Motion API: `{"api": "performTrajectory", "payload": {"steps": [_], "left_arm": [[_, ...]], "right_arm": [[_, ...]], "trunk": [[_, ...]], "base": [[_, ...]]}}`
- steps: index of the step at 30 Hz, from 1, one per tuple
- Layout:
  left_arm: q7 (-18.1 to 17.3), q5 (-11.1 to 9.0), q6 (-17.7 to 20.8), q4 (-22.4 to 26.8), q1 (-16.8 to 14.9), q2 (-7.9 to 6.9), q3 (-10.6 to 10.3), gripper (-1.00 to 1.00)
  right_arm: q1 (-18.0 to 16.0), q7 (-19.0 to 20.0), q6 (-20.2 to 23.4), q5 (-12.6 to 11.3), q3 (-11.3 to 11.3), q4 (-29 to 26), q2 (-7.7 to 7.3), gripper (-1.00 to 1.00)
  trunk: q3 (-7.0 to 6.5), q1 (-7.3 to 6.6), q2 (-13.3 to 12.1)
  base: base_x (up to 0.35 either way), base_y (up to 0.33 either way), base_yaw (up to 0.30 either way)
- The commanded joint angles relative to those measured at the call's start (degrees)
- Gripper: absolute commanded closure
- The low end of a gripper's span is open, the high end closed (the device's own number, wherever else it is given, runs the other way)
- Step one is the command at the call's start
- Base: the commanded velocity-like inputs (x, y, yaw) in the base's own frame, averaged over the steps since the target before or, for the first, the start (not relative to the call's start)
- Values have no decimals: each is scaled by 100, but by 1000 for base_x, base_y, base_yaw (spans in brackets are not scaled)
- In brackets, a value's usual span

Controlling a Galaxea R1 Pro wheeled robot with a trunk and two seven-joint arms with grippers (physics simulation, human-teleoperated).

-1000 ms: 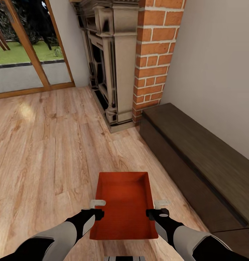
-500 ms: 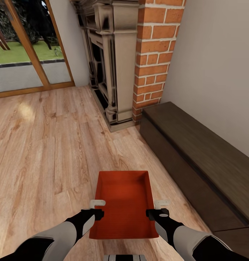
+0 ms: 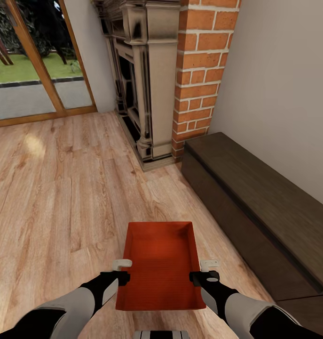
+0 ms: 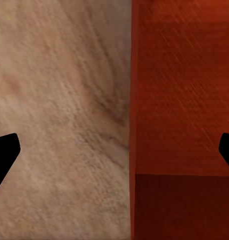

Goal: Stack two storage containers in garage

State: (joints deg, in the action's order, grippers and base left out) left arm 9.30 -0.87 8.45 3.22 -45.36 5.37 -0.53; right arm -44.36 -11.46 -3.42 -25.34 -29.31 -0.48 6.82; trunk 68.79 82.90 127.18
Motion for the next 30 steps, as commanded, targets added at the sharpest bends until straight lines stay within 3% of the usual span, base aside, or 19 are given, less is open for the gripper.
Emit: {"api": "performTrajectory", "payload": {"steps": [1, 11, 19, 25, 30], "left_arm": [[19, -10, 33, 12, 1, 3, -6, -100], [10, -1, 25, 12, 1, 33, -7, -100], [10, -1, 25, 12, -1, 26, -5, -100], [10, -1, 25, 12, 1, 26, -1, -100], [10, -1, 25, 12, 1, 25, 0, -100]], "right_arm": [[-2, -14, -19, -59, -48, 4, 3, -100], [-2, -14, -18, -59, -48, 4, -3, -100], [-2, -11, -18, -59, -48, 4, -5, -100], [-2, -6, -19, -59, -48, 4, -4, -100], [-2, -6, -19, -59, -48, 4, -4, -100]], "trunk": [[4, -1, 1], [4, -1, 1], [147, 175, 322], [147, 175, 322], [237, 285, 523]], "base": [[0, 0, 0], [0, 0, 0], [0, 0, 0], [0, 0, 0], [0, 0, 0]]}}
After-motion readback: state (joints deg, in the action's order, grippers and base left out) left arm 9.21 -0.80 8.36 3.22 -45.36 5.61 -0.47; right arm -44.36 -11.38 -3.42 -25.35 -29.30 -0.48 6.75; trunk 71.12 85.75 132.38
